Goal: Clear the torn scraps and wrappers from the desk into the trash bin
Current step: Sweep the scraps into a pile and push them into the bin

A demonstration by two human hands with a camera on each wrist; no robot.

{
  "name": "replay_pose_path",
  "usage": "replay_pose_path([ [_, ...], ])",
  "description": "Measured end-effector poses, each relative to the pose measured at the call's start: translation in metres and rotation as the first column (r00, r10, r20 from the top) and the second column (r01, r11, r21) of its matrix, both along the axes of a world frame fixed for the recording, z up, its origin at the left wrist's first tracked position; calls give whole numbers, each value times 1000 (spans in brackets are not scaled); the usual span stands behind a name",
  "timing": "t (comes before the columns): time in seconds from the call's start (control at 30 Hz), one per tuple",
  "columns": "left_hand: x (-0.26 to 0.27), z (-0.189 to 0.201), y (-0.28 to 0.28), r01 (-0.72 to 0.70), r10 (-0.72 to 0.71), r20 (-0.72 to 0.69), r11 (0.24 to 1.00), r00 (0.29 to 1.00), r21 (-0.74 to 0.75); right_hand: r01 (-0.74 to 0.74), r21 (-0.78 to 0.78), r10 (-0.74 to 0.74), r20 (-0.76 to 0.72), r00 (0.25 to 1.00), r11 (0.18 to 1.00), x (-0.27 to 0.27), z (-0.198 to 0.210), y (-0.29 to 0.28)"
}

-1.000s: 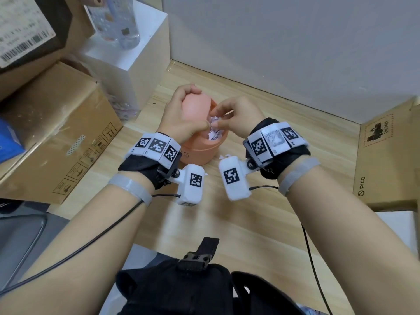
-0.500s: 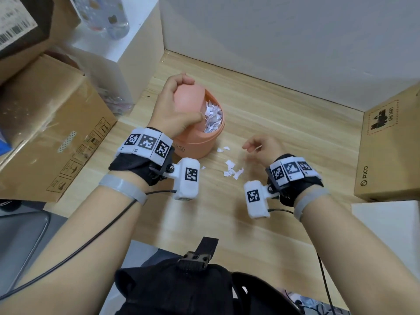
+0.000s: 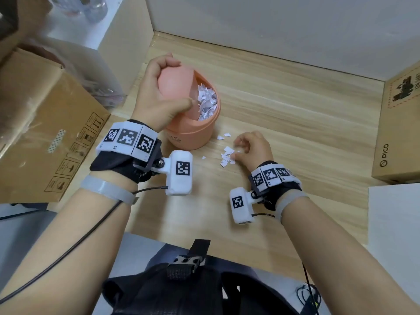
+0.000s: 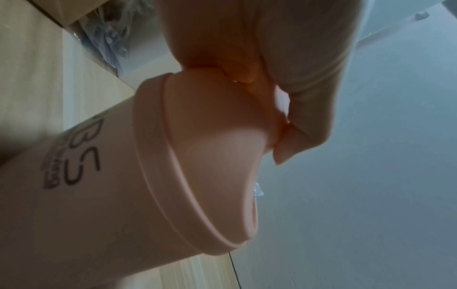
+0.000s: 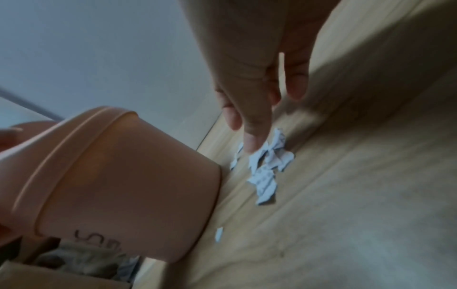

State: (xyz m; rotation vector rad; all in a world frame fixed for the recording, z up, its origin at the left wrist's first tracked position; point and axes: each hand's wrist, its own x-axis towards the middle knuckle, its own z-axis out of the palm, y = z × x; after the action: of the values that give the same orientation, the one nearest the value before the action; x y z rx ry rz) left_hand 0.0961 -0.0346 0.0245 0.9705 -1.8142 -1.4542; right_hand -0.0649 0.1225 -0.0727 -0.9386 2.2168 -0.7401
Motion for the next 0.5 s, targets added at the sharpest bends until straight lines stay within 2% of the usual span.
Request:
replay_pose_path([
  [0.07,0,0,-1,7,-7,-6,1000,1000,11,-127,32,128,-16,992,991,-3,1,-4],
  [0.2,0,0,-1,2,-2,-10,1000,1000,13,-373,109,380,-51,924,921,3,-2,-13],
  [0.27,0,0,-1,0,0,-8,1000,1000,9,-387,85,391,-41,919,918,5,-6,-17],
  [0.37,1,0,-1,2,-2,-8,1000,1000,12,-328,14,328,12,945,945,2,-10,-19],
  [0.5,1,0,0,4,-4,-15,1000,1000,22,-288,10,288,5,958,958,4,-12,-15],
])
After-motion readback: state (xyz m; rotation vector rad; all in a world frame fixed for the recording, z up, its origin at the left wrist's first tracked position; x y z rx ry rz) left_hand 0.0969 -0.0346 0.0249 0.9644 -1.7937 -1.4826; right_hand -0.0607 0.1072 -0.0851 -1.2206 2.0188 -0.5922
